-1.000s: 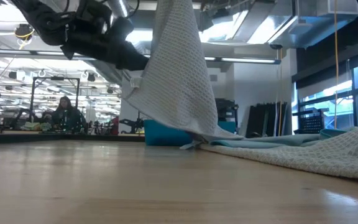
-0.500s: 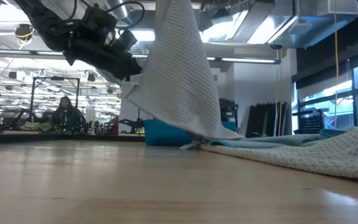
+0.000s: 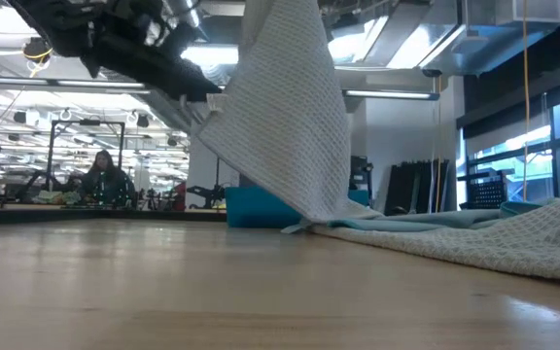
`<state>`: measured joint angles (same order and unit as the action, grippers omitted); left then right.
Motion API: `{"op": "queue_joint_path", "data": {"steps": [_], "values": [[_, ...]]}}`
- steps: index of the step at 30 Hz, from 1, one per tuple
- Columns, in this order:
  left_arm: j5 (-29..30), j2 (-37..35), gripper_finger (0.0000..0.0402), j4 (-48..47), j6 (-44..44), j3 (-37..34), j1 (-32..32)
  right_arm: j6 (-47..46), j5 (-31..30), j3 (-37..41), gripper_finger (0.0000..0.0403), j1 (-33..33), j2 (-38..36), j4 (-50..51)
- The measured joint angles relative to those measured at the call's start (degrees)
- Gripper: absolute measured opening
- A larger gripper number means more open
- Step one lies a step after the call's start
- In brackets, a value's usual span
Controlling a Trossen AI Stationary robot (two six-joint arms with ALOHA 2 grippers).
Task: Fold microfiber towels
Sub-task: Fold the left gray towel
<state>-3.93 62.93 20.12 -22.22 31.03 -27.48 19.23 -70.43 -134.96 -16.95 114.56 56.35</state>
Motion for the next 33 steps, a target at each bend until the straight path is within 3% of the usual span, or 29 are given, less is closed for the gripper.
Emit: {"op": "queue_joint_path", "data": {"steps": [2,8,13,22,28,33], "values": [[-1.19,-2.44,0.0004,-1.77,0.02,-0.02,-0.01,-0.57,-0.42,0.0,0.0008,-0.32,0.0,0.53],[-13.08,-7.67,0.0016,-3.13,3.63,-0.02,0.16,-0.99,-0.42,-0.02,0.0008,-0.44,0.0,0.81],[-22.75,-9.55,0.0039,1.48,10.14,-0.02,0.27,-2.86,1.56,-0.02,0.0008,-0.44,-0.02,0.95],[-23.97,-8.07,0.0109,12.65,17.31,-0.02,6.27,-9.53,12.03,-0.02,0.0008,0.88,-0.02,2.36],[-23.4,-8.08,0.0155,14.02,17.63,-0.02,8.91,-14.62,17.35,-0.02,0.0008,1.98,-0.02,6.35],[-21.44,-5.49,0.0184,16.55,18.32,-0.02,11.02,-15.74,18.81,0.59,0.0008,2.6,-0.02,6.43]]}}
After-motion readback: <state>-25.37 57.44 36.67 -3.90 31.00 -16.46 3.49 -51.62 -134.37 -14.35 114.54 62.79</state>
